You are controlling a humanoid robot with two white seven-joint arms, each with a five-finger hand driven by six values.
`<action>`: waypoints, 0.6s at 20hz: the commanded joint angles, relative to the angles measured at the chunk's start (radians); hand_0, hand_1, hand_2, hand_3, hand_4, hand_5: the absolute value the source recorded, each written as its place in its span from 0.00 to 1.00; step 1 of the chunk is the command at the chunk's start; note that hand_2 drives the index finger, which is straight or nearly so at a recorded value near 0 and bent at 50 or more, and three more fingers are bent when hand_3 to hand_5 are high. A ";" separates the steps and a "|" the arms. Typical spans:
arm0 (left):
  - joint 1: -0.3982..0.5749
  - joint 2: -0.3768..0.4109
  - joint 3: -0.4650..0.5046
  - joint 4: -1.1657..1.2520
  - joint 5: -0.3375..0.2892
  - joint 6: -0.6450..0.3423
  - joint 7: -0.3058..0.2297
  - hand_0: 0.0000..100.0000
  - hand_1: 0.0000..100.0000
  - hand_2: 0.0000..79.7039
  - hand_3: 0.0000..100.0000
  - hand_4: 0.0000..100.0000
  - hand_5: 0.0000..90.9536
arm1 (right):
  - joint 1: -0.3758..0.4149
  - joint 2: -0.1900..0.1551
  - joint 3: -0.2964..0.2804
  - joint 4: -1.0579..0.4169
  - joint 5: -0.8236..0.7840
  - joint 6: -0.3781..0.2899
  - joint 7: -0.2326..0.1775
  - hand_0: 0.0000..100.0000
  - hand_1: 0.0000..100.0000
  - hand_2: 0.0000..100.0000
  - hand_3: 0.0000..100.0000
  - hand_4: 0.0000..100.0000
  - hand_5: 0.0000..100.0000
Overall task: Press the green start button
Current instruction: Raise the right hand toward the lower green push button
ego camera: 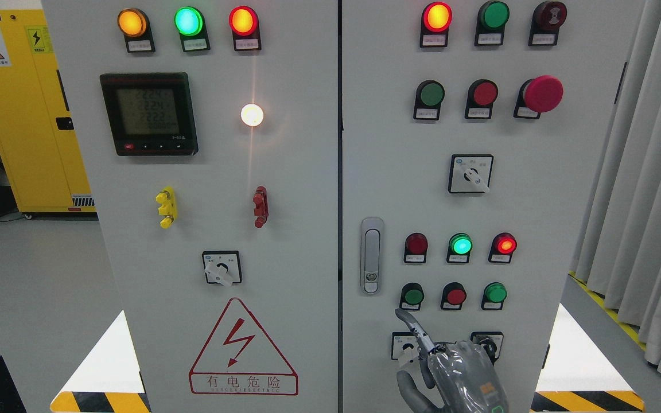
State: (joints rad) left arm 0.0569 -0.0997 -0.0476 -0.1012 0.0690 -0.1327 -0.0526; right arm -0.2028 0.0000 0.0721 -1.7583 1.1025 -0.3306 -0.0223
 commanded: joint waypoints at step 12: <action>0.000 0.000 0.000 0.000 0.000 -0.001 0.000 0.12 0.56 0.00 0.00 0.00 0.00 | -0.035 0.014 -0.054 0.072 -0.013 -0.001 0.002 0.59 0.87 0.00 0.96 1.00 0.99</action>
State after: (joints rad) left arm 0.0570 -0.0997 -0.0476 -0.1011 0.0690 -0.1327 -0.0526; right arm -0.2330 0.0000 0.0325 -1.7159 1.0923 -0.3303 -0.0200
